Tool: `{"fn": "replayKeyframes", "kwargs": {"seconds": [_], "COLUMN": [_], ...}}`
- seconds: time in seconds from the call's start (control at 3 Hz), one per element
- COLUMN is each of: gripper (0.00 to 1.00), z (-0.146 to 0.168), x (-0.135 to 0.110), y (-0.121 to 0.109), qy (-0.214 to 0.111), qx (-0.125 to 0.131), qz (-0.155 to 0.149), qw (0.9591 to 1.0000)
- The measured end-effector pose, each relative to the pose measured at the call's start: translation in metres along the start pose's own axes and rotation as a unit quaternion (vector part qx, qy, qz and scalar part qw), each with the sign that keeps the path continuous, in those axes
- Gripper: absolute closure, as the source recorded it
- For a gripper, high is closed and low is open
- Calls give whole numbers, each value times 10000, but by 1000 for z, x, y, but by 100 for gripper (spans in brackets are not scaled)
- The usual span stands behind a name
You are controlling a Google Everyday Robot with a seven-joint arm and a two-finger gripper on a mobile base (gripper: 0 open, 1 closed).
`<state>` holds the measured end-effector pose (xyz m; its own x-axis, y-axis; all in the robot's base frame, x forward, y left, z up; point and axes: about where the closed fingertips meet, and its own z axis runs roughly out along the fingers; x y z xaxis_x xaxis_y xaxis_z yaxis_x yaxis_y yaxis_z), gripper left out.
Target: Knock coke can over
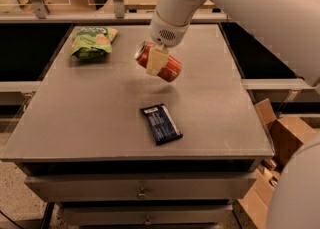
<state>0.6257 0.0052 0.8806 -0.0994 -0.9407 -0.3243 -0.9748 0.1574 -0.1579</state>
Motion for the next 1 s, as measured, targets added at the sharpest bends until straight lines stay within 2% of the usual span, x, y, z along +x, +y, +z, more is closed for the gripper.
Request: {"fn": "replayKeyframes", "kwargs": {"seconds": [0.33, 0.67, 1.0], "gripper": [100, 100, 84], "z": [9, 2, -9], "x": [53, 97, 116], "y": [-18, -35, -42], "qy": [1175, 2143, 2495], "qx": [159, 386, 459], "qz": [47, 141, 146], "qw": [9929, 9759, 9672]}}
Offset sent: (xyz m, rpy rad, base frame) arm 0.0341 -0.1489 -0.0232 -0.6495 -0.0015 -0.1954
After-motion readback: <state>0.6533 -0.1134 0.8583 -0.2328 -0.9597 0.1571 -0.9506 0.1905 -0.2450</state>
